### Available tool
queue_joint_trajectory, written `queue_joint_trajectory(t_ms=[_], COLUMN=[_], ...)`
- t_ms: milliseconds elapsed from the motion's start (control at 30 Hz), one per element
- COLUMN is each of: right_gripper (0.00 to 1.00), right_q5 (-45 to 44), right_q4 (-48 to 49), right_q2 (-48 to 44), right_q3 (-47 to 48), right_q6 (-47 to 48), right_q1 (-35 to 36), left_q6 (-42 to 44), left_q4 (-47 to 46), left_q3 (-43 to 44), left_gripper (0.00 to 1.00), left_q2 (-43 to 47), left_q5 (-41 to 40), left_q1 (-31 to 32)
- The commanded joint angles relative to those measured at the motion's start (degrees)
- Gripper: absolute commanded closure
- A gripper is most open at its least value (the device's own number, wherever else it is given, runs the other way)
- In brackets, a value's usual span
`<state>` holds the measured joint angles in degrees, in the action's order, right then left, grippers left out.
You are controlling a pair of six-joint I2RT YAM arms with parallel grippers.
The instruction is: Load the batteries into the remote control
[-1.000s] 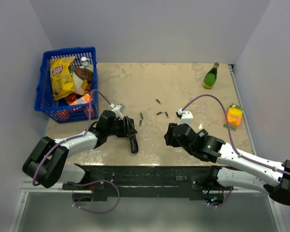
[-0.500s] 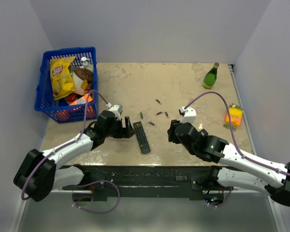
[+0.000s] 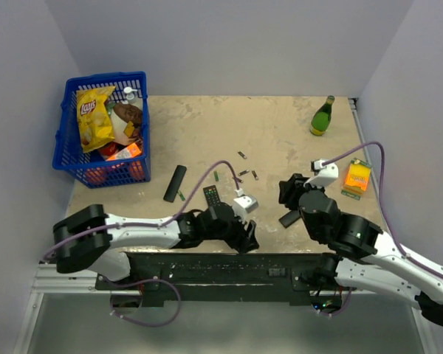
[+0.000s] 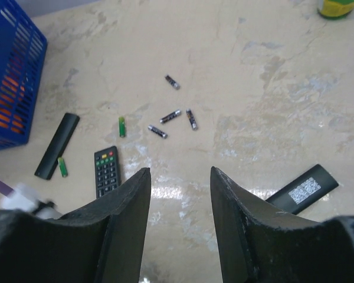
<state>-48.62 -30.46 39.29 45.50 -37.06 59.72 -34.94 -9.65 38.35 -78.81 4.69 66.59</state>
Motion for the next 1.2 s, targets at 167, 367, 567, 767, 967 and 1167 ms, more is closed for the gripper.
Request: queue_joint_trajectory(t_ms=[167,367,567,767,967,1167], right_gripper=[0.51,0.51,0.51,0.51,0.51,0.51], right_q5=[-9.38,-10.61,-11.59,-11.67,-11.50,-11.41], right_q4=[-0.83,-2.06,-2.77,-2.77,-2.50,-2.50], right_q2=[-7.38,-11.07,-12.65,-13.18,-13.62,-14.06], right_q3=[2.76,3.02,3.64,3.02,2.67,2.58], right_q6=[1.73,1.29,1.64,1.55,1.73,1.64], right_q1=[0.13,0.13,0.13,0.13,0.13,0.13], left_q6=[7.16,12.78,16.56,19.55,21.22,22.02], left_q4=[-12.58,-16.27,-15.84,-14.61,-14.26,-13.38], left_q3=[9.99,10.34,10.69,10.69,10.69,10.87], left_gripper=[0.49,0.57,0.60,0.59,0.57,0.57], left_q2=[-16.72,-20.95,-23.15,-23.76,-24.20,-25.17], left_q5=[-2.40,-2.32,-2.48,-4.07,-4.16,-4.51], left_q1=[12.77,14.88,15.76,17.34,18.14,18.23])
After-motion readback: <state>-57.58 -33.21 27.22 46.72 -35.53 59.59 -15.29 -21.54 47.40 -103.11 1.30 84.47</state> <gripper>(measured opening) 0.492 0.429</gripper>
